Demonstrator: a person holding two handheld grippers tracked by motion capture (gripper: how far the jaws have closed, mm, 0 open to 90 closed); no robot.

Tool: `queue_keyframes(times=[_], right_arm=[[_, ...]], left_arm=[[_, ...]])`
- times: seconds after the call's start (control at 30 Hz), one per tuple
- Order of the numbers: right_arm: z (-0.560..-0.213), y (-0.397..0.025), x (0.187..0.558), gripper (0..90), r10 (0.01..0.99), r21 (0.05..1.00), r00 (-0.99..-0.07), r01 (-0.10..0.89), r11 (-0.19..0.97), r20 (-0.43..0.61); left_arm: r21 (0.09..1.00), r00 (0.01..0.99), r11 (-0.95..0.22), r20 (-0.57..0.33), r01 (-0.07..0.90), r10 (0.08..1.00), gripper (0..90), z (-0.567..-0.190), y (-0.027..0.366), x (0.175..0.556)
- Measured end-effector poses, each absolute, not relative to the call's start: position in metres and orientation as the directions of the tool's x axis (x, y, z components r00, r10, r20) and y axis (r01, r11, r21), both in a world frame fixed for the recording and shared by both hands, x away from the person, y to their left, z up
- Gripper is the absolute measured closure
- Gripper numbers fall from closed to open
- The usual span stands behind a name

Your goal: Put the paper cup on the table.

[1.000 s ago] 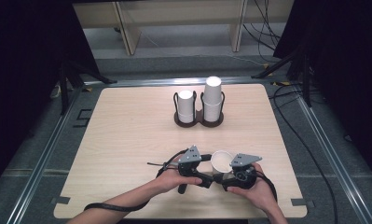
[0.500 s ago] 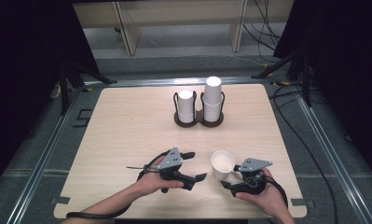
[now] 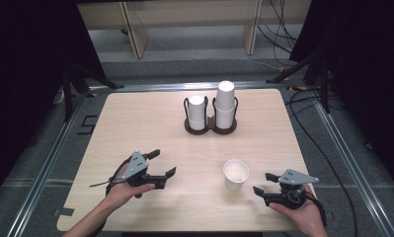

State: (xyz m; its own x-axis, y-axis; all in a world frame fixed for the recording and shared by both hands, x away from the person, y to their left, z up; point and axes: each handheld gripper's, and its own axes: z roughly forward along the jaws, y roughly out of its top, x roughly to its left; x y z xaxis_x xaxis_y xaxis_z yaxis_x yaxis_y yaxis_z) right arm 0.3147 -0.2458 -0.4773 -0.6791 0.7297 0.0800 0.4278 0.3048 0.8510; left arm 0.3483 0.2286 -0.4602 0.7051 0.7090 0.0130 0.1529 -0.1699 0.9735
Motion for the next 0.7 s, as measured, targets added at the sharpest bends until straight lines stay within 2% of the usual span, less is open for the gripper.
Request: queue_keyframes(times=[0.13, 0.17, 0.37, 0.5, 0.67, 0.7], right_arm=[[-0.477, -0.249, 0.317, 34.7, 0.785, 0.856, -0.609, 0.462, 0.232, 0.116], [-0.477, -0.252, 0.321, 36.1, 0.791, 0.877, -0.608, 0.412, 0.248, 0.062], [-0.475, -0.256, 0.328, 41.8, 0.869, 0.915, -0.492, 0.372, 0.158, 0.05], [-0.477, -0.256, 0.332, 42.5, 0.902, 0.937, -0.429, 0.331, 0.114, 0.042], [-0.484, -0.256, 0.334, 42.4, 0.921, 0.95, -0.39, 0.295, 0.107, 0.018], [-0.484, -0.256, 0.334, 42.2, 0.918, 0.951, -0.394, 0.296, 0.085, 0.041]], left_arm=[[0.977, 0.65, -0.152, 0.018, 0.151, 0.76, 13.2, -0.473, 0.253, 0.348], [0.977, 0.625, -0.146, 0.018, 0.154, 0.78, 13.2, -0.478, 0.259, 0.347], [0.971, 0.531, -0.135, 0.01, 0.198, 0.847, 13.1, -0.494, 0.283, 0.339], [0.979, 0.488, -0.109, 0.01, 0.174, 0.873, 13.1, -0.497, 0.292, 0.34], [0.982, 0.457, -0.072, -0.017, 0.177, 0.889, 13.4, -0.497, 0.297, 0.337], [0.982, 0.456, -0.072, -0.016, 0.175, 0.89, 13.4, -0.497, 0.297, 0.337]])
